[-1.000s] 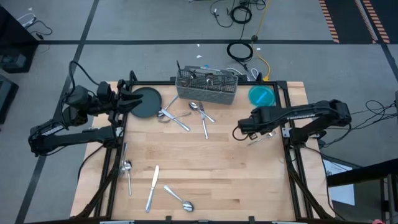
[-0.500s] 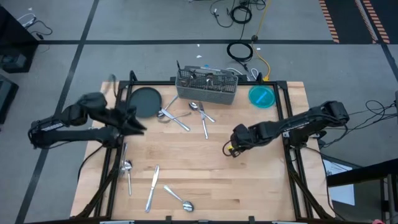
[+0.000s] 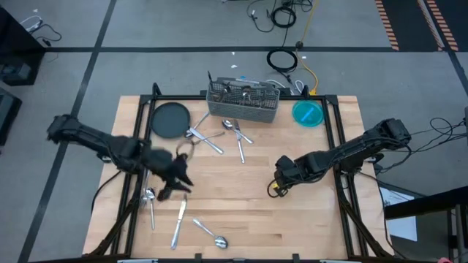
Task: Sort silverware
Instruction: Put the knife into the silverware basket
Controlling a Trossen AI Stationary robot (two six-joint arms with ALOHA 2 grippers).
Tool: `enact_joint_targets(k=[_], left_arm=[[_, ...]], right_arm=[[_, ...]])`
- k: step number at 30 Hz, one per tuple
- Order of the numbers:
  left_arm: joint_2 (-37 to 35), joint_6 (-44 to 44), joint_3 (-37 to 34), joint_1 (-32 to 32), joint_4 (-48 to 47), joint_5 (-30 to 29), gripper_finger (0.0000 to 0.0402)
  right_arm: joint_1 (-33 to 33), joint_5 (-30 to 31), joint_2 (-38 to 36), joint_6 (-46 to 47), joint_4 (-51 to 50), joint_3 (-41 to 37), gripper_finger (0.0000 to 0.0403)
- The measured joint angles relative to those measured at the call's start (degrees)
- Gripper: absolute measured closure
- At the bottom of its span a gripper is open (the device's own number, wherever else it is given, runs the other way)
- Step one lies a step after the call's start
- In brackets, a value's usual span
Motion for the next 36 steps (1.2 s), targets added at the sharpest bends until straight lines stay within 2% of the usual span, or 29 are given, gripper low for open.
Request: enact_joint_targets(k=[4,8,11,16,19,25,31,36], left_arm=[[6.24,-9.48,-0.01,-9.62,-9.90,-10.66,0.0293],[10.53,-25.03,0.03,-19.89,-8.59,-18.03,0.0293],[14.06,-40.69,0.06,-27.62,-4.75,-24.35,0.0293],[21.22,-73.83,0.10,-36.52,-1.46,-35.07,0.0293],[26.93,-91.34,0.35,-39.22,-0.67,-34.41,0.0293],[39.10,-110.76,8.38,-40.66,-7.23,-27.29,0.0293],[48.93,-111.70,20.38,-38.76,-18.10,-25.95,0.0293],[55.85,-111.62,28.50,-38.26,-27.05,-25.44,0.0293]], right_arm=[[1.89,-0.09,0.00,-0.89,0.00,0.00,0.0369],[3.52,-0.09,0.00,-2.72,-0.02,0.00,0.0369],[4.24,0.01,0.00,-4.05,-0.09,0.01,0.0369],[4.65,0.13,0.00,-6.01,-0.09,0.02,0.0369],[4.63,0.22,0.00,-7.56,0.04,0.01,0.0369],[4.63,0.44,0.00,-11.59,0.07,0.02,0.0369],[4.61,3.67,0.00,-15.20,0.14,0.02,0.0369],[4.59,3.52,0.00,-17.64,0.17,0.02,0.0369]])
